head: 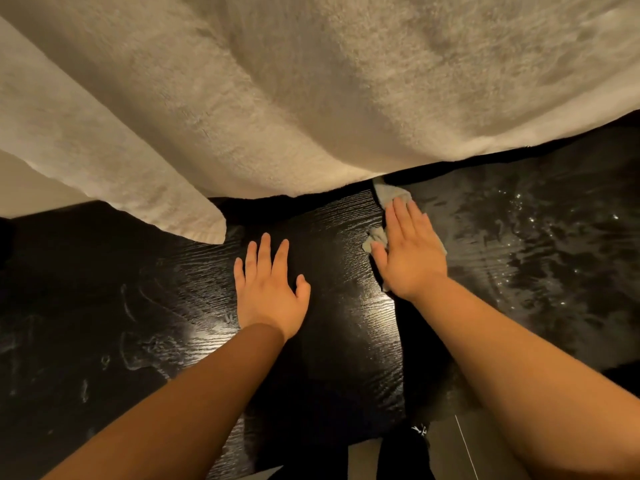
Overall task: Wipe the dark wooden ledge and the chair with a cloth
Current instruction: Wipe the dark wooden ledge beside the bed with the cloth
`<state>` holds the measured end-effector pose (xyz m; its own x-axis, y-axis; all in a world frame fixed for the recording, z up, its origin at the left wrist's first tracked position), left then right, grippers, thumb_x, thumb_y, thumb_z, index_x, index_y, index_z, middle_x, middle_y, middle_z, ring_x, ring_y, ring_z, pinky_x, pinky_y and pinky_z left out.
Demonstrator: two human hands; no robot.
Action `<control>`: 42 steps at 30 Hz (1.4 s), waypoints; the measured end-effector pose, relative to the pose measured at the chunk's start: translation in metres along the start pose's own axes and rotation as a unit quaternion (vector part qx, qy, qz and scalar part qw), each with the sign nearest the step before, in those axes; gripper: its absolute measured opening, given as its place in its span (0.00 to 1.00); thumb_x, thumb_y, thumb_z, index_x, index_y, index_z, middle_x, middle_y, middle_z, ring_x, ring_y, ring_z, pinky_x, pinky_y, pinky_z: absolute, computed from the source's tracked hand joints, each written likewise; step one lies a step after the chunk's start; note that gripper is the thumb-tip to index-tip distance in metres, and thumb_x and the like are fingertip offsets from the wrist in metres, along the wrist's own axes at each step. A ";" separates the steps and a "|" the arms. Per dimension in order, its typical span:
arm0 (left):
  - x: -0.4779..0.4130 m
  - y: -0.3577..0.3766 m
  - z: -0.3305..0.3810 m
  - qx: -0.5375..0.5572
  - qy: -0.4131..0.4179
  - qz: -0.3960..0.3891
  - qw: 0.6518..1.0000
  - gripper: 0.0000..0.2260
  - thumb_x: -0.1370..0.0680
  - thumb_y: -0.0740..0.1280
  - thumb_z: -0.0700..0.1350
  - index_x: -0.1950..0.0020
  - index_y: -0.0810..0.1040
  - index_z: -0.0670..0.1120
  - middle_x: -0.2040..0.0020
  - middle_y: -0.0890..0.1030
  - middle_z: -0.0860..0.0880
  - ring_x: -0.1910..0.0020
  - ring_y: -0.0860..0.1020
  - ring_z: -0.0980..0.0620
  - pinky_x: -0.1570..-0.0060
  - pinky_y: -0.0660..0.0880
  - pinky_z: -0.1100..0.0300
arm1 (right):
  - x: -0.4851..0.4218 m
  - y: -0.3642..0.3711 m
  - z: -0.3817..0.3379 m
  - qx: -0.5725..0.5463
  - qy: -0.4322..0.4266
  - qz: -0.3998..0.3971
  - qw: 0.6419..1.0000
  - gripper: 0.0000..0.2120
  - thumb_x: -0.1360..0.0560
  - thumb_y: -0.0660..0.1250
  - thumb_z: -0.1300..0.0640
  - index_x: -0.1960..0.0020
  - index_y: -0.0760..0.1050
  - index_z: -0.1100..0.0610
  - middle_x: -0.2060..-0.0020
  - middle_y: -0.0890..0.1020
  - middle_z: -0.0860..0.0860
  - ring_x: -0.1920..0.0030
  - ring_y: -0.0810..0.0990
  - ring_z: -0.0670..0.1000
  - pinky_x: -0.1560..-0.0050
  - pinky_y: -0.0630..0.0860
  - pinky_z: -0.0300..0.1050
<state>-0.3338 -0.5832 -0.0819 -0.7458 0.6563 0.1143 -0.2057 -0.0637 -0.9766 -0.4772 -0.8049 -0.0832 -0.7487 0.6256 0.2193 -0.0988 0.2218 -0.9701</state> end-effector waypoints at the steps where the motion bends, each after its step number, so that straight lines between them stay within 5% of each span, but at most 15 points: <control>1: 0.000 0.000 0.000 -0.001 0.000 0.000 1.000 0.32 0.19 0.57 0.60 0.16 0.59 0.53 0.14 0.53 0.46 0.15 0.49 0.43 0.18 0.47 0.40 | 0.017 0.004 0.004 0.002 -0.009 -0.006 1.000 0.38 0.18 0.45 0.39 0.16 0.48 0.62 0.16 0.50 0.59 0.17 0.46 0.59 0.17 0.44 0.56; 12: -0.001 -0.003 0.002 -0.014 -0.014 0.009 1.000 0.32 0.19 0.61 0.59 0.16 0.61 0.53 0.15 0.56 0.46 0.15 0.51 0.44 0.17 0.49 0.42 | -0.065 -0.015 0.022 0.027 -0.007 -0.007 1.000 0.40 0.20 0.44 0.37 0.17 0.52 0.61 0.18 0.57 0.60 0.18 0.51 0.61 0.19 0.48 0.59; 20: 0.000 -0.005 0.004 -0.021 -0.019 0.012 1.000 0.32 0.19 0.61 0.59 0.16 0.60 0.52 0.14 0.55 0.46 0.15 0.51 0.44 0.17 0.49 0.42 | 0.029 0.007 0.031 0.025 0.022 -0.024 0.999 0.39 0.18 0.43 0.38 0.16 0.45 0.63 0.17 0.48 0.60 0.17 0.45 0.60 0.18 0.47 0.59; 24: 0.001 -0.006 0.005 -0.019 -0.027 0.007 0.999 0.32 0.19 0.61 0.58 0.16 0.60 0.53 0.14 0.55 0.47 0.15 0.51 0.45 0.17 0.48 0.43 | -0.001 -0.001 0.036 0.023 0.009 -0.031 0.999 0.41 0.19 0.43 0.36 0.16 0.46 0.63 0.17 0.48 0.61 0.17 0.44 0.61 0.18 0.45 0.60; 29: -0.001 -0.004 0.004 -0.017 -0.022 0.009 1.000 0.31 0.19 0.61 0.58 0.16 0.61 0.53 0.15 0.56 0.47 0.15 0.51 0.44 0.17 0.48 0.43 | -0.062 -0.021 0.061 0.057 0.042 -0.037 0.997 0.40 0.20 0.43 0.36 0.18 0.53 0.63 0.20 0.58 0.62 0.18 0.51 0.63 0.19 0.49 0.61; 34: -0.001 -0.005 0.004 -0.010 -0.023 0.017 1.000 0.31 0.20 0.63 0.56 0.17 0.63 0.52 0.15 0.59 0.45 0.16 0.55 0.43 0.18 0.51 0.41 | 0.003 -0.005 0.073 0.034 0.038 -0.022 0.998 0.39 0.18 0.42 0.37 0.16 0.43 0.62 0.17 0.44 0.60 0.17 0.40 0.59 0.18 0.43 0.59; 42: -0.002 -0.003 0.037 0.029 -0.074 0.002 0.997 0.31 0.19 0.66 0.55 0.18 0.65 0.48 0.16 0.61 0.41 0.17 0.56 0.38 0.19 0.54 0.36 | -0.010 -0.006 0.083 0.047 0.008 -0.023 0.999 0.41 0.19 0.42 0.35 0.16 0.44 0.62 0.17 0.46 0.60 0.17 0.41 0.60 0.18 0.43 0.59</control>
<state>-0.3547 -0.6119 -0.0722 -0.8310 0.5381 0.1412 -0.2360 -0.1111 -0.9654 -0.5233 -0.8748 -0.0883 -0.7316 0.6282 0.2648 -0.1942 0.1803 -0.9643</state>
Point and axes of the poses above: each hand's wrist, its own x-axis away from the middle knuckle, its own y-axis out of the palm, z = x × y, the point moved 8 cm from there along -x, towards the middle knuckle
